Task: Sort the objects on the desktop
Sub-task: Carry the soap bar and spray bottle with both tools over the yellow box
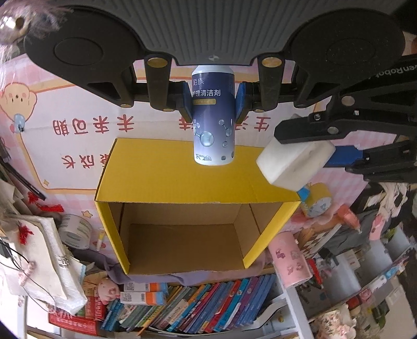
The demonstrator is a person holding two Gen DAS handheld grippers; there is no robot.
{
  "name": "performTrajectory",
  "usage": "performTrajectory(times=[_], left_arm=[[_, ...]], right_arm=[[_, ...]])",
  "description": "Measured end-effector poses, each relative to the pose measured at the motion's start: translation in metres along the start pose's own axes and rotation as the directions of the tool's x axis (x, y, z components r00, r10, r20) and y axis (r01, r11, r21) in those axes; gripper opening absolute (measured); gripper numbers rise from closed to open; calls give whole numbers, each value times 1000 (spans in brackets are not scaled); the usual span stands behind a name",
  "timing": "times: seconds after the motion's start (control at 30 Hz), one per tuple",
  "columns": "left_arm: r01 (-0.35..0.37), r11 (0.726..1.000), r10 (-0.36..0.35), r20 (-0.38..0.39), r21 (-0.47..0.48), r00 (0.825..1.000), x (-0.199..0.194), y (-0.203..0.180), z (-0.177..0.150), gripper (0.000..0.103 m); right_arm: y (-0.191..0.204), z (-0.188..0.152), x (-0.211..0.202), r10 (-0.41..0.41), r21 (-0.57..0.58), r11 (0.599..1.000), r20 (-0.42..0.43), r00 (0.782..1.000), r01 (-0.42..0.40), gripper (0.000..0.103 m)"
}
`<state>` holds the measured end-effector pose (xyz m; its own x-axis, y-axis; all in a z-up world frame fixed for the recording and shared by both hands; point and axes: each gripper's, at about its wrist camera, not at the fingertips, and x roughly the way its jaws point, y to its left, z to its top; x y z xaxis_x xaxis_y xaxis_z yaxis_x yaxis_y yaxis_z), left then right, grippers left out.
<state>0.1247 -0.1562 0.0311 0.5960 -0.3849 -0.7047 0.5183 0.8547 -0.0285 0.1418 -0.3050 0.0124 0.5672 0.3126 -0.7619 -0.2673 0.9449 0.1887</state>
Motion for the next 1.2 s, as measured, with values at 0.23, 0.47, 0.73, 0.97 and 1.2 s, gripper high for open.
performTrajectory(times=[0.23, 0.47, 0.73, 0.97, 1.2], left_arm=[[19, 1000, -19, -5, 13, 1000, 1, 2, 8, 34], [99, 995, -98, -25, 33, 995, 13, 0, 12, 34], [106, 994, -105, 70, 2, 992, 9, 3, 32, 34], [47, 999, -46, 161, -6, 986, -3, 18, 57, 34], [-12, 1000, 9, 158, 14, 987, 20, 40, 88, 34]], right_arm=[[-3, 5, -1, -26, 1, 1000, 7, 1000, 26, 30], [-10, 9, -2, -34, 7, 999, 2, 999, 34, 30], [-17, 28, -18, -45, 10, 999, 76, 996, 45, 30], [-21, 65, -35, -40, -53, 997, 194, 980, 51, 30], [-35, 102, -13, -28, -111, 992, 223, 974, 54, 30]])
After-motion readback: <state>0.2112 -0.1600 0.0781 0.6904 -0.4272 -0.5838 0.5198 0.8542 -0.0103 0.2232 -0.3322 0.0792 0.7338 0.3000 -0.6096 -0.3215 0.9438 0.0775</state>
